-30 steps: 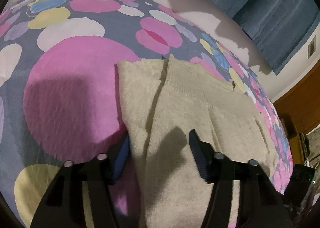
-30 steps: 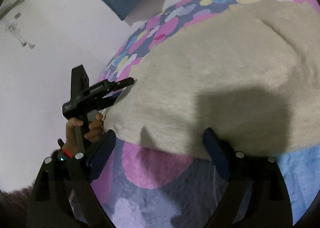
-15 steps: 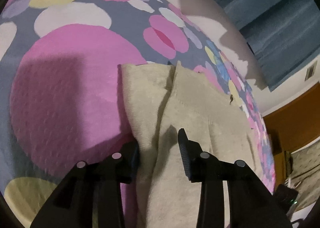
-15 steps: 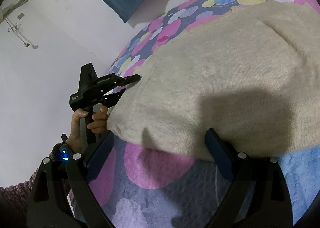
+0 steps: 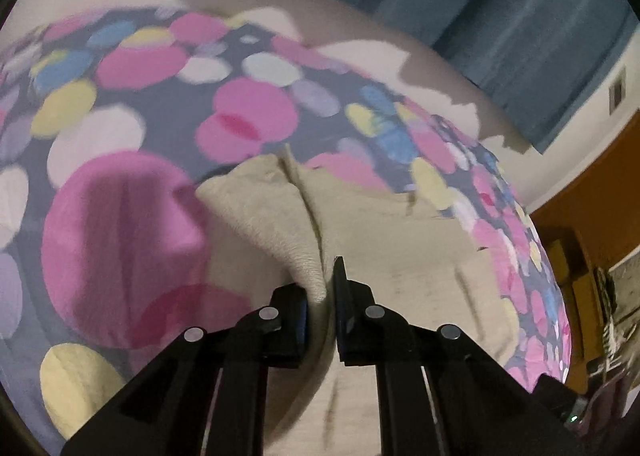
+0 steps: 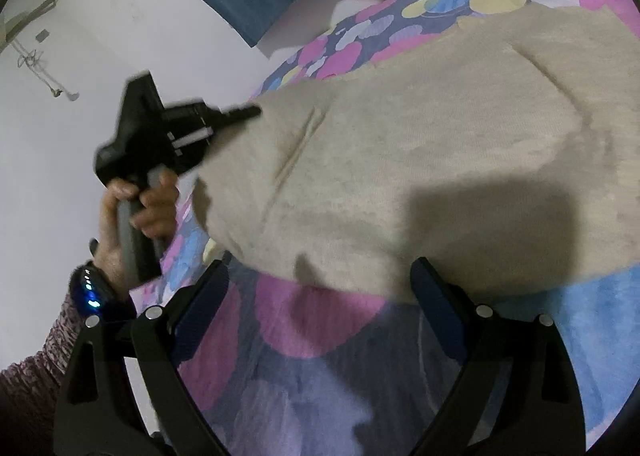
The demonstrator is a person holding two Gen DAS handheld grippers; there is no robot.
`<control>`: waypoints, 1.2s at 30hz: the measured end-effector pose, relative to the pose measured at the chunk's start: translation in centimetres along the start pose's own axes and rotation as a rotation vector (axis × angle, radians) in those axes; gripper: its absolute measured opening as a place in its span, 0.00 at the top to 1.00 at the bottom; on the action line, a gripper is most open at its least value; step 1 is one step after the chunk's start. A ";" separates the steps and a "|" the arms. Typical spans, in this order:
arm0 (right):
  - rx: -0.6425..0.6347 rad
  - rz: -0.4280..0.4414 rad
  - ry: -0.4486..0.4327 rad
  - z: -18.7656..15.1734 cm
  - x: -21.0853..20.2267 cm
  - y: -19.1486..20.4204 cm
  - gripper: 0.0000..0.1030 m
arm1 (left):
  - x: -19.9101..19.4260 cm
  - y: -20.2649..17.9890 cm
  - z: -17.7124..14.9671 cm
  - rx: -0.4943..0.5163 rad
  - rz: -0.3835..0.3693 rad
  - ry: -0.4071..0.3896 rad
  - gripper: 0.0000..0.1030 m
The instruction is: Fold small clothes
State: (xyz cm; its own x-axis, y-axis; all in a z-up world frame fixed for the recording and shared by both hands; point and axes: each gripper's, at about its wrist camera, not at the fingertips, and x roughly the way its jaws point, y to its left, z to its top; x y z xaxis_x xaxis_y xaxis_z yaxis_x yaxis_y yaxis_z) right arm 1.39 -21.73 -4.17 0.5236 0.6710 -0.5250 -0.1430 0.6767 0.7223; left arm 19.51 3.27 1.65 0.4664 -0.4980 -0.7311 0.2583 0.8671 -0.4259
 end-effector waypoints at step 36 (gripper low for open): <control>0.221 0.010 -0.140 -0.2 -12.3 -8.6 0.11 | 7.9 -21.0 -7.2 0.200 -0.060 0.069 0.56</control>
State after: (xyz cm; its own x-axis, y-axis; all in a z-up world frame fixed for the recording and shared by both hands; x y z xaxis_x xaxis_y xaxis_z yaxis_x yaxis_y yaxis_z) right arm -4.02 -35.69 -4.01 0.6364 0.6186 -0.4608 0.0299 0.5772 0.8161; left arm 11.68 -18.91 1.01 0.3881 -0.5426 -0.7450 0.4499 0.8170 -0.3607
